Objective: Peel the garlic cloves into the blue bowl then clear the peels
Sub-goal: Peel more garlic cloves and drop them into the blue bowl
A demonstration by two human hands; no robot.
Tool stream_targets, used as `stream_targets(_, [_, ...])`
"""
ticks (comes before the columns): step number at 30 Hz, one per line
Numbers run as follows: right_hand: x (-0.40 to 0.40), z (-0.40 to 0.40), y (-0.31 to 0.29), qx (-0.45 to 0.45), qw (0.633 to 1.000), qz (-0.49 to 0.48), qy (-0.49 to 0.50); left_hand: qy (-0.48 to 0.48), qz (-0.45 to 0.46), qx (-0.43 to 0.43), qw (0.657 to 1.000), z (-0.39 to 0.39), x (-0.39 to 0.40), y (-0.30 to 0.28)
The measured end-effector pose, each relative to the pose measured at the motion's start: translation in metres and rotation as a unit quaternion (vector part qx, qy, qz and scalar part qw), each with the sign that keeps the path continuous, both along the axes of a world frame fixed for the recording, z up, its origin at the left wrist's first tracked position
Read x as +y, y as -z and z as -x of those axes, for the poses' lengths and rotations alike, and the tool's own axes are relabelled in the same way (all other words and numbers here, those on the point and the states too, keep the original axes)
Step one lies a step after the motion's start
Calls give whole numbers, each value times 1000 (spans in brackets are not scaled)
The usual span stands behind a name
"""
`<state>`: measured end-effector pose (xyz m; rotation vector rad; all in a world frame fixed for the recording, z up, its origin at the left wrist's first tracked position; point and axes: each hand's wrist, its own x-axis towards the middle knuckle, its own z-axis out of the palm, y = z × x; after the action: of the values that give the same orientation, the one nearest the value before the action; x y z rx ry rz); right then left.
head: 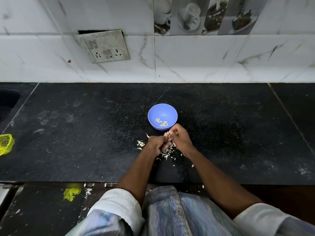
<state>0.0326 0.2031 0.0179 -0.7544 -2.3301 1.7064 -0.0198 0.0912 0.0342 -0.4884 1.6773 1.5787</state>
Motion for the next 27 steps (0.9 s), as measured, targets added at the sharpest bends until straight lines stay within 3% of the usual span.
stream_targets(2, [0, 1, 0, -42, 998, 41, 2, 84, 84, 131, 984, 2, -5, 0])
stream_targets(5, [-3, 2, 0, -127, 978, 162, 29, 223, 303, 385, 843, 5, -16, 1])
stream_targets(8, [-3, 7, -4, -162, 949, 261, 64, 327, 382, 496, 708, 4, -14, -2])
stream_targets(9, [-4, 10, -6, -167, 943, 280, 71, 343, 401, 512, 678, 3, -13, -2])
stream_targets(12, [-6, 11, -6, -177, 941, 279, 76, 343, 433, 533, 641, 1, -13, 0])
stream_targets(15, [-5, 6, -1, -128, 987, 94, 15, 352, 452, 549, 609, -1, -12, 5])
stream_targets(18, [-4, 2, 2, -44, 993, -102, -32, 379, 449, 532, 610, -1, -9, 3])
stream_targets(21, [-1, 3, 0, 5, 983, -181, -28, 378, 449, 506, 632, -1, -11, 3])
stream_targets(25, [6, 5, 0, -46, 996, -77, 18, 334, 381, 445, 738, -2, -19, 8])
stream_targets(27, [5, 5, 4, -79, 996, 1, 38, 300, 349, 454, 763, -4, -21, 11])
